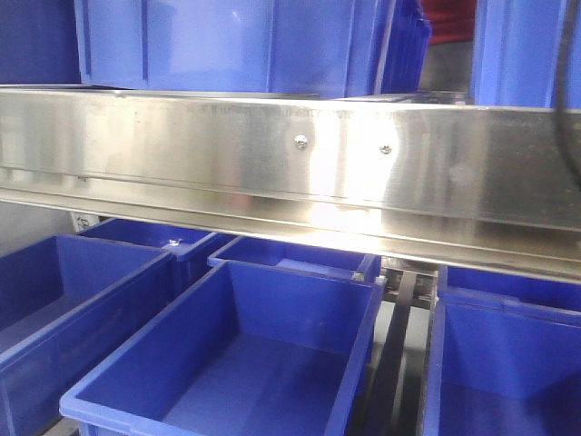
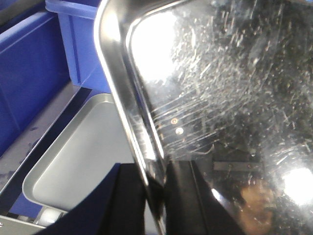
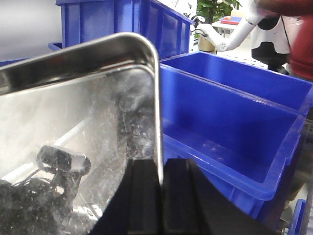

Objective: Stack silver trays without gaps
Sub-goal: 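Align the base in front of the second shelf holding the tray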

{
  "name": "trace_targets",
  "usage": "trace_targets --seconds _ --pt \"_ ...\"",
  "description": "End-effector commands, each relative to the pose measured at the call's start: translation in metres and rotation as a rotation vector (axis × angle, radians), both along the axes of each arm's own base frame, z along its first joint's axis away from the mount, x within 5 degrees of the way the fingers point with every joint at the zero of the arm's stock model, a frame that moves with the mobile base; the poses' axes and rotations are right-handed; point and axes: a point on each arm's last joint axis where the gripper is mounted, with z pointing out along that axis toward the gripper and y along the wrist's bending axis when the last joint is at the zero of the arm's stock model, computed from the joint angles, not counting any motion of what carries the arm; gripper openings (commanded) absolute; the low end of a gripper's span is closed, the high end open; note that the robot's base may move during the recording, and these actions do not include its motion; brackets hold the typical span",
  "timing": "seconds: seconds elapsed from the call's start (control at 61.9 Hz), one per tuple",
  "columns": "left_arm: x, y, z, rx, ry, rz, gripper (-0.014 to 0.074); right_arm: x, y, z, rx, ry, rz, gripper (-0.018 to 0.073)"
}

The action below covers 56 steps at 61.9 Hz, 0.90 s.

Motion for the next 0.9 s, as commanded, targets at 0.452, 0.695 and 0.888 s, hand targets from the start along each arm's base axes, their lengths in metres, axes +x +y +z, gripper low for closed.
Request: trace_targets --seconds 0.452,0.695,0.888 --pt "-0.0019 -0.0139 0.0114 -0.068 -0.098 -0.091 -0.0017 -0.0082 0.0286 0.0125 0.119 -0.139 0.23 -0.0069" --pt "-0.0019 -0.0139 0.0114 -0.068 -0.098 -0.091 -0.0017 -0.0082 0.0286 0.0125 0.119 -0.139 0.23 -0.0069" --pt "-0.0019 -0.0139 0.0114 -0.068 -0.098 -0.091 -0.0017 -0.0082 0.0286 0.0125 0.119 -0.139 0.23 -0.0069"
